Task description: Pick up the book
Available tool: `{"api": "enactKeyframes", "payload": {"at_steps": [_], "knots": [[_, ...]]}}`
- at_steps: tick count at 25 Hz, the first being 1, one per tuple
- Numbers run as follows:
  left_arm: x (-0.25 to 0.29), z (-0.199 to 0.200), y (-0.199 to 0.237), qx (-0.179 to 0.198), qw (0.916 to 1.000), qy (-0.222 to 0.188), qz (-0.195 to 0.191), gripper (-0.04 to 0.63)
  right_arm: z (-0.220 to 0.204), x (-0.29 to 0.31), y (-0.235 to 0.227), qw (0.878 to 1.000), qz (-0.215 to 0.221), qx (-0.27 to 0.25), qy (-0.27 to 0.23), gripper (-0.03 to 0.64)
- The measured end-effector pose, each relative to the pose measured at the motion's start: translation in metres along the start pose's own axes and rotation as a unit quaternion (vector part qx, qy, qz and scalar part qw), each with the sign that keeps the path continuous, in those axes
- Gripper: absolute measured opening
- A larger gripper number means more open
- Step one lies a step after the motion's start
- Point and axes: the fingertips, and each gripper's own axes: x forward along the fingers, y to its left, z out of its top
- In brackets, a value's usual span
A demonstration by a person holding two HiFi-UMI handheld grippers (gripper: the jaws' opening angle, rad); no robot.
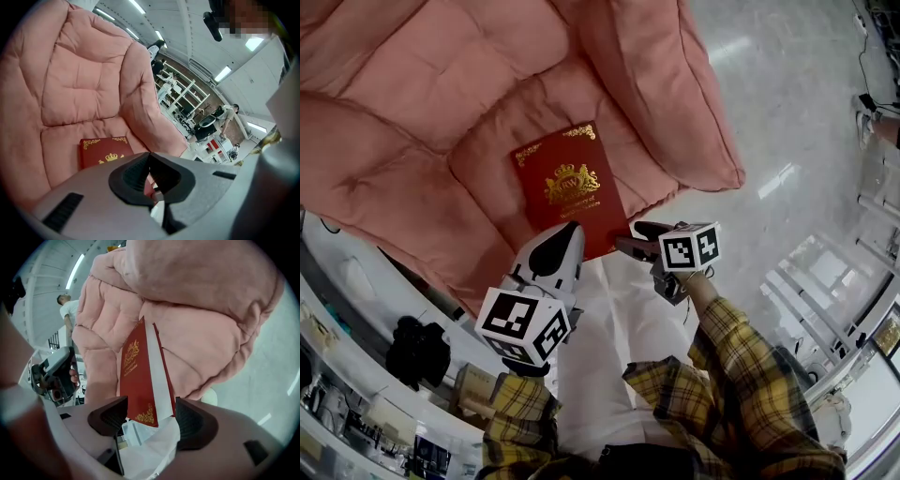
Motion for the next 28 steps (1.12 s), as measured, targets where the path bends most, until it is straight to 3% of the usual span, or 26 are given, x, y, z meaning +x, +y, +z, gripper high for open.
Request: {"api": "enactKeyframes", "payload": {"at_steps": [7, 14, 22, 28], "knots": [[0.009, -0.001, 0.006, -0.002, 1.0, 0.006, -0.004, 0.006, -0.008, 0.022, -0.012, 0.998, 0.039, 0.032, 0.049, 0.31], [0.016, -0.009, 0.001, -0.003, 0.9999, 0.013, -0.006, 0.006, -0.013, 0.028, -0.013, 0.988, 0.105, 0.078, 0.076, 0.31], [0.026, -0.013, -0.021, -0.004, 0.9999, 0.009, -0.012, 0.006, -0.01, 0.005, 0.009, 0.982, 0.163, 0.059, 0.07, 0.308], [0.027, -0.014, -0.023, -0.007, 1.0, 0.001, -0.007, 0.006, -0.011, 0.004, 0.014, 0.98, 0.179, 0.048, 0.071, 0.308]]}}
